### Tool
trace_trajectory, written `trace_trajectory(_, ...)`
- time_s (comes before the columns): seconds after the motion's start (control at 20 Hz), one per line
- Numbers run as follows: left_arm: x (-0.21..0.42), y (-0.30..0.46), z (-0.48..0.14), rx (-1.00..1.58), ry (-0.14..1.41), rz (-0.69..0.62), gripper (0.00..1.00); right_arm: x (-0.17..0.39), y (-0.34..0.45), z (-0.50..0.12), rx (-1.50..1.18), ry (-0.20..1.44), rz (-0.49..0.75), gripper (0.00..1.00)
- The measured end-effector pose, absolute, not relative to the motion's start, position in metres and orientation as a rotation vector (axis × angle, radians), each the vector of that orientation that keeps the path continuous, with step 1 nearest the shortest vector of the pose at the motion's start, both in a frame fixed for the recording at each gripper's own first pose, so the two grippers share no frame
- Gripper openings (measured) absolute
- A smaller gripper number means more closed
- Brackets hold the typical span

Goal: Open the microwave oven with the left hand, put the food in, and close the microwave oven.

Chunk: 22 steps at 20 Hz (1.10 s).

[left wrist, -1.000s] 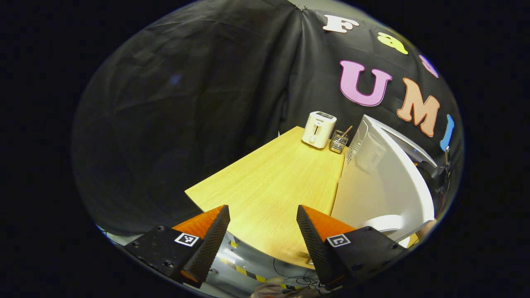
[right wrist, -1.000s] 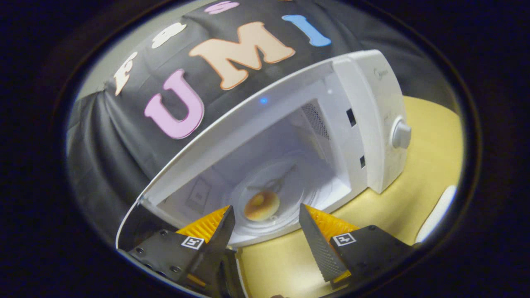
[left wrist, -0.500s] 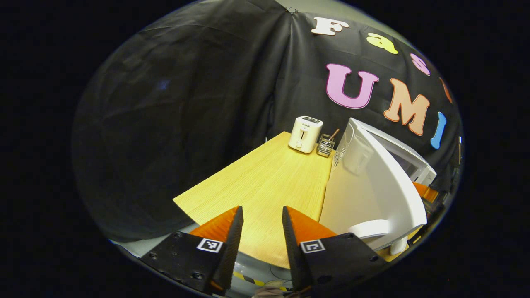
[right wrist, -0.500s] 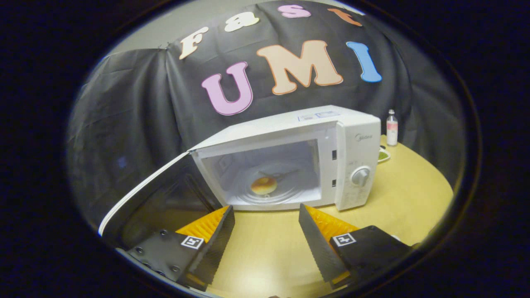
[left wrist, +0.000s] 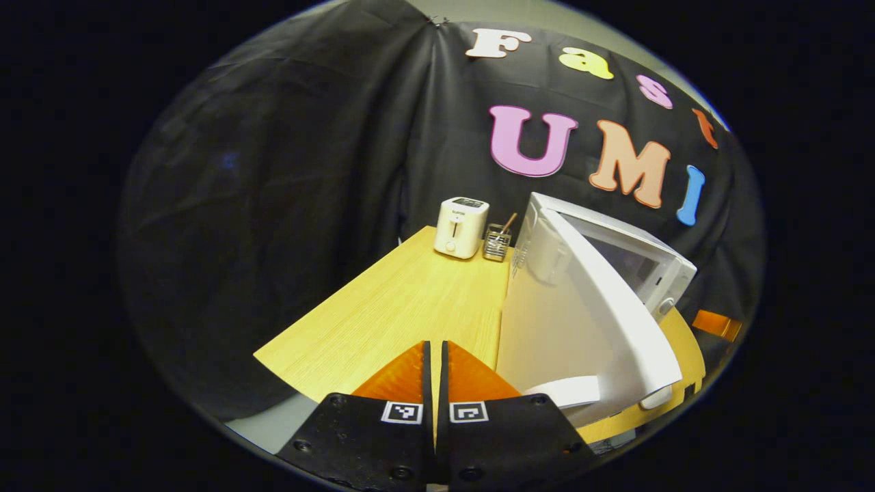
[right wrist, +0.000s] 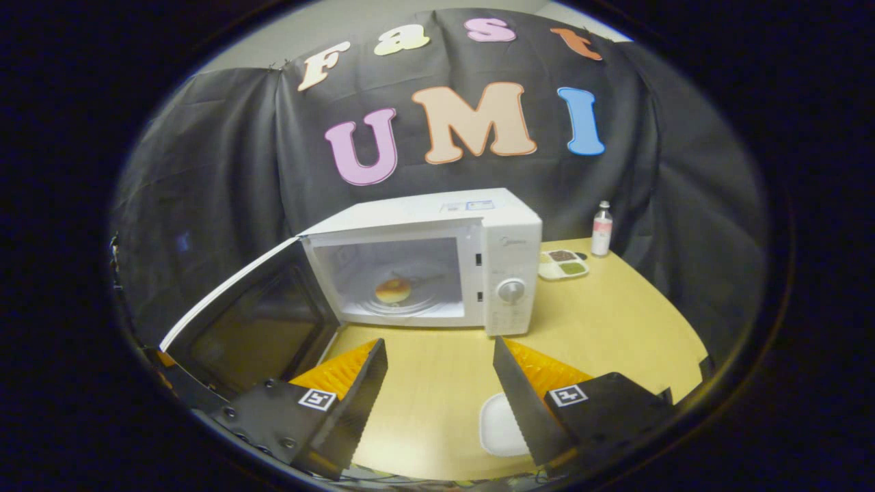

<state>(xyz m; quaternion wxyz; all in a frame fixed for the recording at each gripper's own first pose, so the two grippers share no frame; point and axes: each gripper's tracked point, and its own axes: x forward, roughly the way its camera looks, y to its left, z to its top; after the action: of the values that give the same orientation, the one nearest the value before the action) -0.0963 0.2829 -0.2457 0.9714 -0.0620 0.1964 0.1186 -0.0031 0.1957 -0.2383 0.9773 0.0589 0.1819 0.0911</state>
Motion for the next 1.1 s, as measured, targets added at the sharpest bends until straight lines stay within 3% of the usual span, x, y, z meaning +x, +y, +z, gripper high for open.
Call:
trace_trajectory(0.05,-0.095,0.278,-0.245,-0.115,0.399,0.218,0.0,-0.006,0.187,-0.234,0.117,0.361,0.166,0.92)
trace_trajectory(0.1,-0.096,0.274,-0.246,-0.103,0.407,0.208,0.0,-0.008,0.178,-0.23,0.116,0.356,0.149,0.96)
trace_trajectory(0.65,-0.081,0.18,-0.24,-0.185,0.418,-0.006,0.0,-0.022,0.104,-0.218,0.091,0.341,-0.001,0.97)
trace_trajectory(0.75,-0.074,0.163,-0.238,-0.178,0.418,-0.042,0.0,-0.024,0.099,-0.217,0.114,0.346,-0.007,0.92)
trace_trajectory(0.8,-0.071,0.153,-0.236,-0.176,0.417,-0.064,0.0,-0.025,0.095,-0.217,0.131,0.348,-0.009,0.96)
trace_trajectory(0.85,-0.067,0.142,-0.234,-0.173,0.417,-0.089,0.0,-0.025,0.093,-0.216,0.142,0.347,-0.014,0.92)
trace_trajectory(1.1,-0.05,0.096,-0.232,-0.136,0.425,-0.174,0.0,-0.025,0.069,-0.212,0.154,0.353,-0.036,0.92)
